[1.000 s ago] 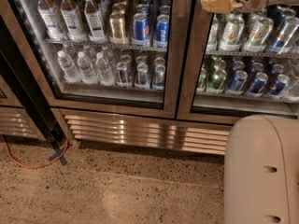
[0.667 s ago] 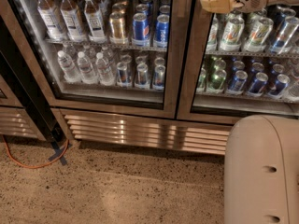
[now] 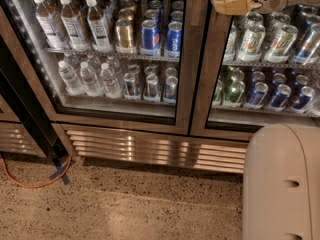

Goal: Open right fridge door

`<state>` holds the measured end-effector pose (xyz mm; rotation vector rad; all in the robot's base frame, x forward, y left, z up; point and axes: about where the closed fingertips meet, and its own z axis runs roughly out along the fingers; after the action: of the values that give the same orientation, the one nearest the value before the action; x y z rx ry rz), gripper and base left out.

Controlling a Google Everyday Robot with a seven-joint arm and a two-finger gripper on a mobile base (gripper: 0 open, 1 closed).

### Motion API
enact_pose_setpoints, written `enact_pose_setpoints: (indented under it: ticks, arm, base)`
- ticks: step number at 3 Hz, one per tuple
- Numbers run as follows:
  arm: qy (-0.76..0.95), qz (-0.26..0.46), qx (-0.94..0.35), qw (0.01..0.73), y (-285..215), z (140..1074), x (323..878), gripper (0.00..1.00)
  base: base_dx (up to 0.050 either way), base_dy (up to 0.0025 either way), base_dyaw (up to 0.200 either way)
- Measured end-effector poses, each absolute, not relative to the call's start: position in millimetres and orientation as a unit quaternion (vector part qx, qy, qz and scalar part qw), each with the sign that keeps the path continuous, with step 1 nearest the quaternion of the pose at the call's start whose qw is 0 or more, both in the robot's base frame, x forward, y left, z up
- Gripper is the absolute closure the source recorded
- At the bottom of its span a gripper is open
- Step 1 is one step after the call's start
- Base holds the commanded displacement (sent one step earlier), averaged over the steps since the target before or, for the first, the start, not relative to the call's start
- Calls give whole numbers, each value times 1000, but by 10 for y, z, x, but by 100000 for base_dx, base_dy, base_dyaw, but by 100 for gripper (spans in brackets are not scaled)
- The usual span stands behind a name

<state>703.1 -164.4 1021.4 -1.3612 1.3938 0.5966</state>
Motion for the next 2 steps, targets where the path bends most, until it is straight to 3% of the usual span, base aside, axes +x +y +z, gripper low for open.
enact_pose_setpoints:
  ticks: [2]
  arm:
    - [585, 247, -573, 518, -1647, 10209, 7006, 100]
  base:
    - [0, 0, 0]
